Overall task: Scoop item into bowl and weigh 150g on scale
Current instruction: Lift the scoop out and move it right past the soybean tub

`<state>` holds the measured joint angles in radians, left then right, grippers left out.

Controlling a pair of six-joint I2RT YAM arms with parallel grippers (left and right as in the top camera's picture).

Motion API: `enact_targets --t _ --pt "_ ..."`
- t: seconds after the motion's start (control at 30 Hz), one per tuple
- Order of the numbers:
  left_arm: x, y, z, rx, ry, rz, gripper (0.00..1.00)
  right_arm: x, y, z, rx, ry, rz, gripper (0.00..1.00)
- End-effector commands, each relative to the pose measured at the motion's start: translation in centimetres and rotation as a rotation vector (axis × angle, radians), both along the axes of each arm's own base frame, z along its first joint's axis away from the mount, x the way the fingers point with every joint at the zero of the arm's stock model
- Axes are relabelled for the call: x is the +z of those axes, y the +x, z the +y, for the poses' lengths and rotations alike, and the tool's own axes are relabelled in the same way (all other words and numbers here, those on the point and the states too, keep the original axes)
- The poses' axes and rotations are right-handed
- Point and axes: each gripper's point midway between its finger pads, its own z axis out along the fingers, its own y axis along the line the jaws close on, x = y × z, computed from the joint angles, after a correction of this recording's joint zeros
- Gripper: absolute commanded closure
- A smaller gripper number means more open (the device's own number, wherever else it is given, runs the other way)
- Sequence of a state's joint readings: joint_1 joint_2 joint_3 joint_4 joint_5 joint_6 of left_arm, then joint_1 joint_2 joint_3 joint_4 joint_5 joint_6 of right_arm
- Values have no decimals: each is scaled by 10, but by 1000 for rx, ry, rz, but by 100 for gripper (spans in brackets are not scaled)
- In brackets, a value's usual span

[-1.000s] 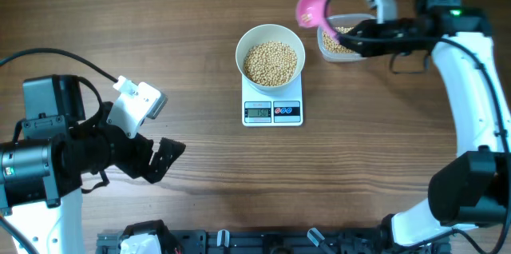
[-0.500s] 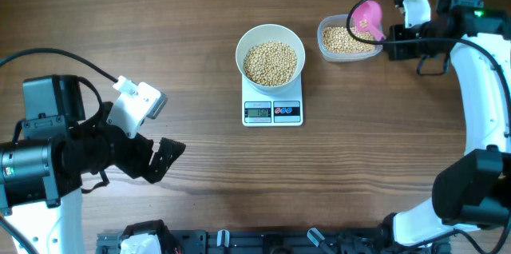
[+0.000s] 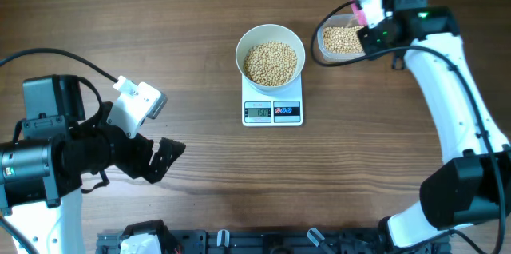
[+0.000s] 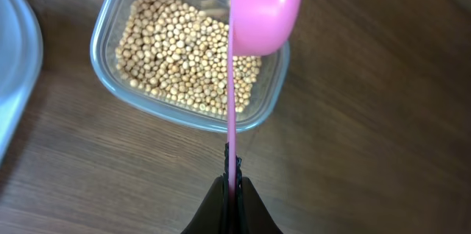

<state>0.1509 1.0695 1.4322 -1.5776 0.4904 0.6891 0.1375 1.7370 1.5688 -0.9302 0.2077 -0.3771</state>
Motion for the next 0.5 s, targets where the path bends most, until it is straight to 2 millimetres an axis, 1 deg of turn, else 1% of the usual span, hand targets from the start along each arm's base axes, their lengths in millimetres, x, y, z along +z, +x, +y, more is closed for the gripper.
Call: enact_targets --t 0.0,0.03,0.1,0.17,0.23,0.3,0.33,0.4,0.43,0.47 --pt "-2 -1 0 9 -4 14 0 -12 -14 -15 -8 -125 30 96" --pt "-2 -1 0 9 -4 14 0 -14 -16 -17 -19 -146 32 96" --pt "-2 -1 0 9 -4 13 0 -11 -14 -20 -51 -167 11 96" --pt "-2 -1 0 9 -4 14 0 -8 -11 -18 -48 -172 -5 96" --pt "-2 -1 0 9 -4 14 0 -9 -11 -16 -86 -143 -15 96" --pt "-2 -1 0 9 -4 14 0 -7 -12 -5 -101 -58 -17 96" --pt "-2 -1 0 9 -4 14 0 -4 -13 7 -79 16 -14 96" --pt "-2 -1 0 9 -4 14 0 13 -13 27 -49 154 -44 96" --pt "-2 -1 0 9 -4 14 0 28 -11 30 -50 214 -80 96" --pt "-2 -1 0 9 -4 14 0 41 -12 29 -57 239 -112 96"
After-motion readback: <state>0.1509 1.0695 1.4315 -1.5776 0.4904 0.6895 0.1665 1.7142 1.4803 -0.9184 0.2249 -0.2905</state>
